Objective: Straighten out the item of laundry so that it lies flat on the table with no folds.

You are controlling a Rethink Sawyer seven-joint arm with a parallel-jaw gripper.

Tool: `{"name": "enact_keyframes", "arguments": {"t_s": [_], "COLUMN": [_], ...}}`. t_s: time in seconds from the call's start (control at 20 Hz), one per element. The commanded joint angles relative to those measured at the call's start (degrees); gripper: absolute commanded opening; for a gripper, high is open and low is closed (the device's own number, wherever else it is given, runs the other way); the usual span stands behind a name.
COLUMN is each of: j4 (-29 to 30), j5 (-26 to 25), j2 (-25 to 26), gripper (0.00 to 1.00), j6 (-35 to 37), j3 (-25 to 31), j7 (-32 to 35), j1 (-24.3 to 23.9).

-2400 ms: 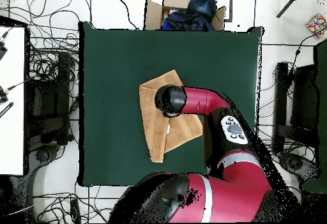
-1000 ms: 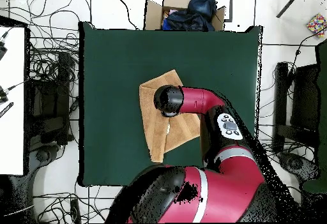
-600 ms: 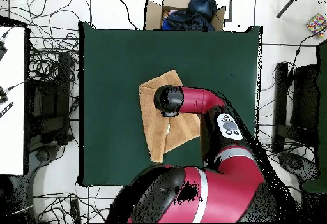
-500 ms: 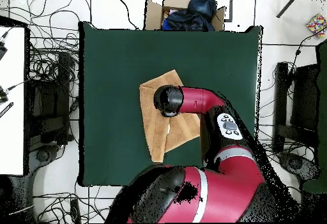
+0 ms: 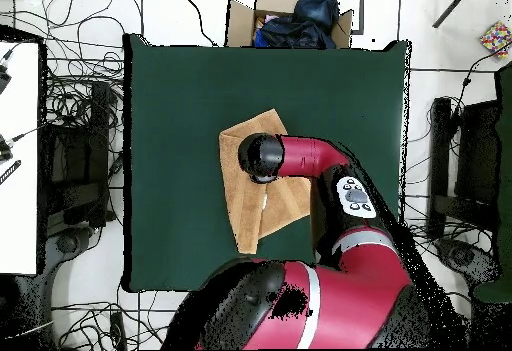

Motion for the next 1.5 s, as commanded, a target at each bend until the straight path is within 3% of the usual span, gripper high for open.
{"name": "enact_keyframes", "arguments": {"t_s": [0.05, 0.45, 0.95, 1.5], "j4": [-1.8, -1.4, 7.6, 7.1], "j5": [-3.4, -3.3, -0.4, 0.6], "j2": [3.9, 2.9, -10.2, -11.8], "gripper": [0.00, 0.00, 0.00, 0.00], "j6": [0.0, 0.6, 7.7, 10.1], "j3": [1.7, 0.9, 0.5, 0.3], "j7": [0.7, 1.8, 3.4, 5.8], "j1": [-0.1, 0.9, 2.1, 3.7]}}
